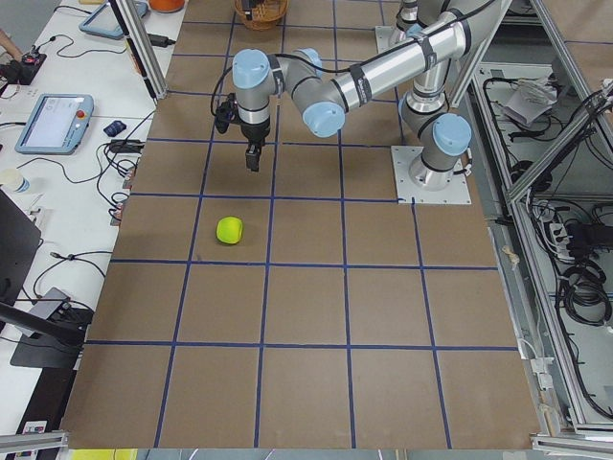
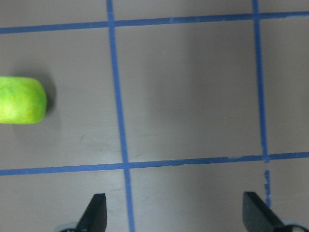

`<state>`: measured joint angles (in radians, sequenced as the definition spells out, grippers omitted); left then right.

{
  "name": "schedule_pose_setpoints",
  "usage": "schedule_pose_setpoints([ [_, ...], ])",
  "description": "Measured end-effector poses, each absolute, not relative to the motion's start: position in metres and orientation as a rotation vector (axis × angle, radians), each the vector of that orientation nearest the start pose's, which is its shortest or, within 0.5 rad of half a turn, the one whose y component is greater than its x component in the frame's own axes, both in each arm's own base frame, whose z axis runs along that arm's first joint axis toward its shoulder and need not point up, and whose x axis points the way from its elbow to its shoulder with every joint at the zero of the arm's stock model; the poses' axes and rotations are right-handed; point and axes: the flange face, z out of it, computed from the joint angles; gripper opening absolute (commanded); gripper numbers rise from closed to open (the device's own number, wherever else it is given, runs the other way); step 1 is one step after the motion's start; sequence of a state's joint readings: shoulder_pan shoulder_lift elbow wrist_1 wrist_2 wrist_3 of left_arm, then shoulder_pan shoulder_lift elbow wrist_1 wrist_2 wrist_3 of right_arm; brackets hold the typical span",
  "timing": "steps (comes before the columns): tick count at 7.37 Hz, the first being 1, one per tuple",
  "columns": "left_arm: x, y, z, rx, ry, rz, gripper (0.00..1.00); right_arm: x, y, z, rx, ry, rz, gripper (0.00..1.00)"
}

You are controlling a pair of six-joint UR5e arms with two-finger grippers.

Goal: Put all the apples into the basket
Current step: 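Grasp the dark red apple with right gripper while left gripper grasps green apple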

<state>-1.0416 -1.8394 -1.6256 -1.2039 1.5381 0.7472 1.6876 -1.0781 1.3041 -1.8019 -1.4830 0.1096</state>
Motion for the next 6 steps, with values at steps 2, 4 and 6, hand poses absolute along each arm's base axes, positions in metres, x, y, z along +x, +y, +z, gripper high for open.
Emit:
schedule_pose_setpoints([
  [2,0.238,-0.588,0.312,0.393,3.082,-0.135,1.00,0.278,-0.660,0.314,-0.195,3.043,-0.016,1.00],
  [4,0.276,-0.602,0.291,0.381,3.062,-0.175,1.00,0.309,-0.653,0.300,-0.411,3.014,-0.016,1.00],
  [6,0.305,-0.608,0.268,0.354,3.086,-0.181,1.00,0.342,-0.647,0.291,-0.716,2.933,-0.086,1.00],
])
